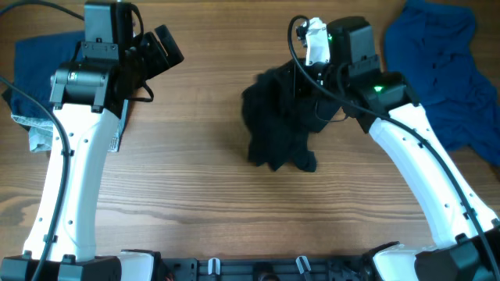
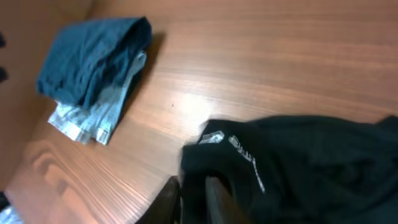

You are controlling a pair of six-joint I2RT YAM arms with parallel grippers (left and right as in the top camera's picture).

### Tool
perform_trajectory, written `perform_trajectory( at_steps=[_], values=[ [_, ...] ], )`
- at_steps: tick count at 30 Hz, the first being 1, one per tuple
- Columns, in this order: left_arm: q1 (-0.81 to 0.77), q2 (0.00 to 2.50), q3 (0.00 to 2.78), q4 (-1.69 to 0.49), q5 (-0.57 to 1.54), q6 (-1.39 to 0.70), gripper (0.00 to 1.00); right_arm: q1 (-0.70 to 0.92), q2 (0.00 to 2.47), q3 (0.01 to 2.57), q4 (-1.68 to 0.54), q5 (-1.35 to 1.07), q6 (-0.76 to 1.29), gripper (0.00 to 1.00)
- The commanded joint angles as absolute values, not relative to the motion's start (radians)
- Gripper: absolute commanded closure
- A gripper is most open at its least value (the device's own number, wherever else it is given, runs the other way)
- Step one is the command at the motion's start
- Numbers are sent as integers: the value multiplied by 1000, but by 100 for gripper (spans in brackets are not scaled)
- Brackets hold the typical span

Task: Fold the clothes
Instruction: 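Pull the black t-shirt to the table center with the right gripper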

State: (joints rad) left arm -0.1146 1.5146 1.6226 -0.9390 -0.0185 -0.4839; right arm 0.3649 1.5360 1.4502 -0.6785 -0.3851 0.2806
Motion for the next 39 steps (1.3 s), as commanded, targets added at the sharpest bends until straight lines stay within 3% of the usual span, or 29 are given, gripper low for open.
perform_trajectory(
  at_steps=[1,5,8,17,21,22,27,32,36,39],
  values=[
    [-110,1518,1629,-937,-35,-469,0,367,1514,1544,-753,-438,221,57],
    [-120,1530,1629,-964,66,-447,1,363,1515,1546,-978,-252,265,33],
    [-161,1585,1621,-1009,82,-392,0,343,1515,1546,-1112,-147,278,25],
    [-291,1989,1614,-924,108,-287,2,219,1515,1542,-1149,-95,287,23],
    [-315,2088,1614,-870,238,-212,5,215,1515,1542,-1142,-80,288,23],
    [-334,2108,1614,-863,238,-208,15,215,1515,1542,-1141,-72,288,23],
    [-344,2119,1614,-817,234,-211,96,215,1515,1542,-1143,-67,289,24],
    [-287,2028,1722,-870,235,-225,96,216,1515,1536,-1168,-67,289,24],
    [-212,1819,1879,-881,239,-278,96,216,1515,1523,-1155,-108,287,24],
    [-191,1682,1886,-824,234,-277,96,216,1515,1523,-1126,-247,194,24]
  ],
)
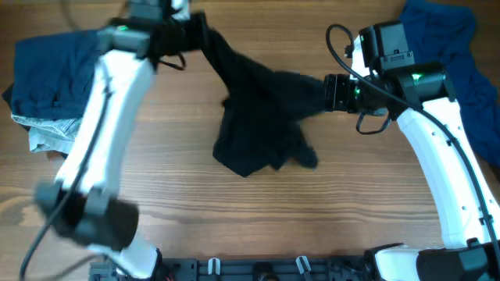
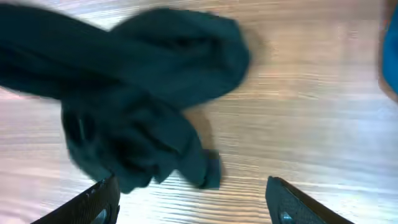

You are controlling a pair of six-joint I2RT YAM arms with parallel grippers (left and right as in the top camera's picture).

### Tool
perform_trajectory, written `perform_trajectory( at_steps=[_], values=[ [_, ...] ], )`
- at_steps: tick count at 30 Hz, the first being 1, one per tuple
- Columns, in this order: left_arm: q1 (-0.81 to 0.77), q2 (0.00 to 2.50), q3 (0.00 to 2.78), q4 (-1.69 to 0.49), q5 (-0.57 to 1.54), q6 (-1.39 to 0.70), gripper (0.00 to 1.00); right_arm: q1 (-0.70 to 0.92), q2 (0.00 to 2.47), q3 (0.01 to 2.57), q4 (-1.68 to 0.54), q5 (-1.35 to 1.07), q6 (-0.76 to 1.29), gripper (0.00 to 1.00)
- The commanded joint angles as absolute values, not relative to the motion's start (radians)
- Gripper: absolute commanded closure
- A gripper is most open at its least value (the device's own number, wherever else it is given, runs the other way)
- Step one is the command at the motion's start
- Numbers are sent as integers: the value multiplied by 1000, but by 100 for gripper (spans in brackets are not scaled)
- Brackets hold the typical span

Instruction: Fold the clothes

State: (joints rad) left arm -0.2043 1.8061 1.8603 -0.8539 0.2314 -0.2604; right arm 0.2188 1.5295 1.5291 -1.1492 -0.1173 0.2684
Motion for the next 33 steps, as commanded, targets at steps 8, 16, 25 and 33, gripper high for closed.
perform_trajectory(
  at_steps=[8,16,25,33],
  values=[
    [-191,1624,1887,-669,228,-329,96,342,1532,1477,-910,-337,78,24],
    [-191,1480,1994,-615,208,-349,96,318,1545,1477,-767,-323,67,22],
    [-191,1395,1994,-687,109,-349,96,313,1709,1477,-784,-335,272,22],
    [-191,1467,1994,-618,-40,-402,96,347,1838,1477,-830,-558,235,23]
  ],
)
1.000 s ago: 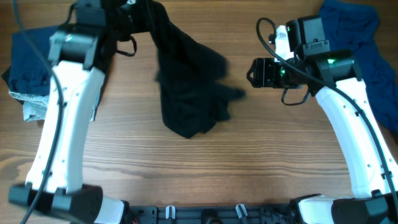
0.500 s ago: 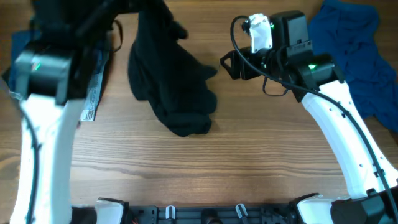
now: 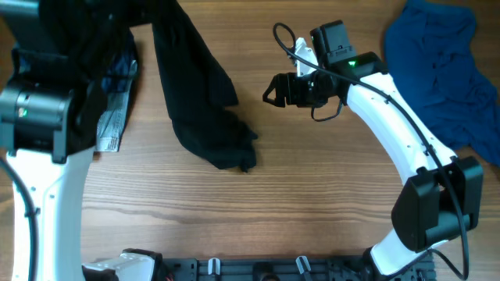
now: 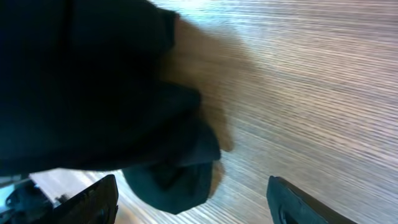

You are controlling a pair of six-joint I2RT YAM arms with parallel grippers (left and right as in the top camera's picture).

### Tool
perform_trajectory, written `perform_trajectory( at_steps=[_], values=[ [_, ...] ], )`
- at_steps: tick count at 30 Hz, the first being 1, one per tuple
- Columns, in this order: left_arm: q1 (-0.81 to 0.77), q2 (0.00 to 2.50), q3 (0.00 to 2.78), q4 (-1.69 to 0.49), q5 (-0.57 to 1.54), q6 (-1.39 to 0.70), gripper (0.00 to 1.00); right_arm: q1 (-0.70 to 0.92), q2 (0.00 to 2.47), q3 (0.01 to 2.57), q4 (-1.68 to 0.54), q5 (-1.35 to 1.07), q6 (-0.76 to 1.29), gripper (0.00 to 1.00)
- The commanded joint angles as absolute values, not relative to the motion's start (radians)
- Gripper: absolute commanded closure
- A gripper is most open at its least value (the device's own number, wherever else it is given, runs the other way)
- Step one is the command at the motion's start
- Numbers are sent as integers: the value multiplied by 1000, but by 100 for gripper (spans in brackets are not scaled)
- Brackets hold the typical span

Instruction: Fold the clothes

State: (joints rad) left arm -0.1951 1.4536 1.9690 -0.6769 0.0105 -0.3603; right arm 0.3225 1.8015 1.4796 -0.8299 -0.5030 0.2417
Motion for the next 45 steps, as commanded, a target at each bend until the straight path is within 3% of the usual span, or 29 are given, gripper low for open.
perform_trajectory(
  at_steps=[1,17,28,32,36,41,45],
  values=[
    [-191,1466,1994,-601,-40,-402,96,357,1847,1477,-828,-554,235,23],
    [-191,1332,1994,-445,-54,-400,96,445,1915,1477,-819,-548,186,23],
    [-191,1361,1994,-452,-205,-397,96,624,1927,1460,-874,-265,185,24],
    [-191,1367,1994,-454,-223,-397,96,649,1927,1363,-821,-232,174,29],
    [-191,1375,1994,-477,-223,-397,96,730,1927,1333,-763,-196,-123,29],
    [-191,1377,1994,-510,-230,-397,96,836,1927,1333,-711,-96,-198,27],
    [-191,1377,1994,-521,-229,-397,96,855,1939,1333,-707,-93,-368,30]
  ],
)
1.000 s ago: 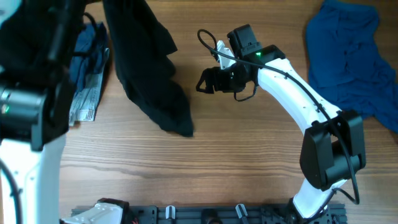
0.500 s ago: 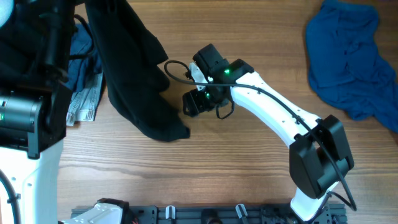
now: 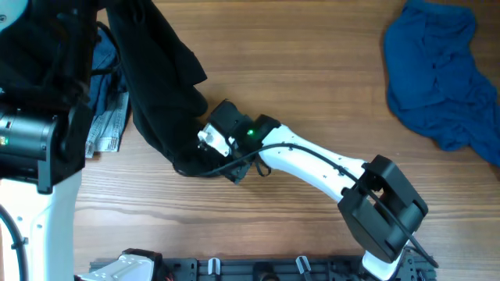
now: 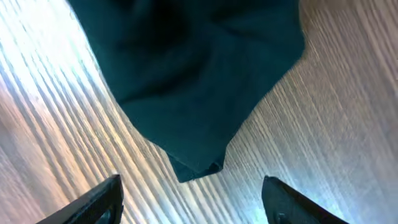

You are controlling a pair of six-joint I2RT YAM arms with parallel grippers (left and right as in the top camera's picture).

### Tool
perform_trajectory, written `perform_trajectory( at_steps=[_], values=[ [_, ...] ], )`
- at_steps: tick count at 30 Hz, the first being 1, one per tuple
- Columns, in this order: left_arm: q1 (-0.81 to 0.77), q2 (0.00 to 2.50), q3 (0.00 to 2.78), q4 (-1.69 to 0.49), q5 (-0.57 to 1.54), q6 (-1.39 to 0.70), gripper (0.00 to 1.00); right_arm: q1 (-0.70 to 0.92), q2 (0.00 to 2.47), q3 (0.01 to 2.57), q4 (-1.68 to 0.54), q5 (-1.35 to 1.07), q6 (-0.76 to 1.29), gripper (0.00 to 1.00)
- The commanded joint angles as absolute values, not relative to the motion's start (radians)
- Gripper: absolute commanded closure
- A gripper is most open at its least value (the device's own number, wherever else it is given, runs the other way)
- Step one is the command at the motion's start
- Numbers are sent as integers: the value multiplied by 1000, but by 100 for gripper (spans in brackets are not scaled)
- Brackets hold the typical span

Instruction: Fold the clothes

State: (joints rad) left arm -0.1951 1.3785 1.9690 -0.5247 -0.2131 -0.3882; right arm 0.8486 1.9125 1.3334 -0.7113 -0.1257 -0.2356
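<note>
A black garment [image 3: 160, 86] hangs lifted from my left arm [image 3: 39, 117] at the upper left. Its lower hem trails onto the table near the middle left. The left gripper is at the cloth's upper end by the frame's top edge, and its fingers are hidden by the cloth. My right gripper [image 4: 193, 202] is open low over the table just below the hem's corner [image 4: 196, 167]. Nothing lies between its fingers [image 4: 99, 199]. In the overhead view the right gripper [image 3: 205, 152] sits against the garment's bottom edge.
A crumpled blue garment [image 3: 437, 70] lies at the back right corner. A folded stack of blue and pale cloth [image 3: 105, 117] lies at the left, partly under my left arm. My right arm [image 3: 312, 168] stretches diagonally across the wooden table [image 3: 312, 62].
My right gripper was open at mid-table, right of the hanging garment. It is now down and to the left at the hem, still open. The garment hangs slightly further left.
First my right gripper was shut on the black garment, crumpled at mid-table, with the left arm off to the left. Then the left gripper held one end at the back left and the right gripper was open. The garment has hung from the left arm since.
</note>
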Motion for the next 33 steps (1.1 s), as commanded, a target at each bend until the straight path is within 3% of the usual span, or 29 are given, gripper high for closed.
perform_trajectory(
  at_steps=[1,8,10,12,13,15,16,23,26,33],
  values=[
    [-191,1377,1994,-525,-229,-397,96,862,1959,1333,-711,-93,-423,32],
    [-191,1377,1994,-532,-230,-397,96,897,2055,1339,-703,-77,-496,36],
    [-191,1377,1994,-539,-230,-397,96,897,2055,1339,-700,-78,-493,48],
    [-191,1378,1994,-543,-230,-397,96,897,2055,1339,-699,-77,-489,68],
    [-191,1380,1994,-543,-229,-397,96,897,2055,1339,-695,-73,-480,72],
    [-191,1385,1994,-544,-229,-397,96,897,2055,1342,-681,-62,-451,93],
    [-191,1388,1994,-544,-229,-397,96,897,2055,1346,-672,-58,-425,96],
    [-191,1390,1994,-625,-281,-397,96,772,1887,1541,-737,-29,-134,96],
    [-191,1390,1994,-672,-298,-397,96,590,1729,1612,-808,-74,-49,96],
    [-191,1390,1994,-770,-472,-398,96,99,1481,1646,-953,-335,-77,96]
  ],
)
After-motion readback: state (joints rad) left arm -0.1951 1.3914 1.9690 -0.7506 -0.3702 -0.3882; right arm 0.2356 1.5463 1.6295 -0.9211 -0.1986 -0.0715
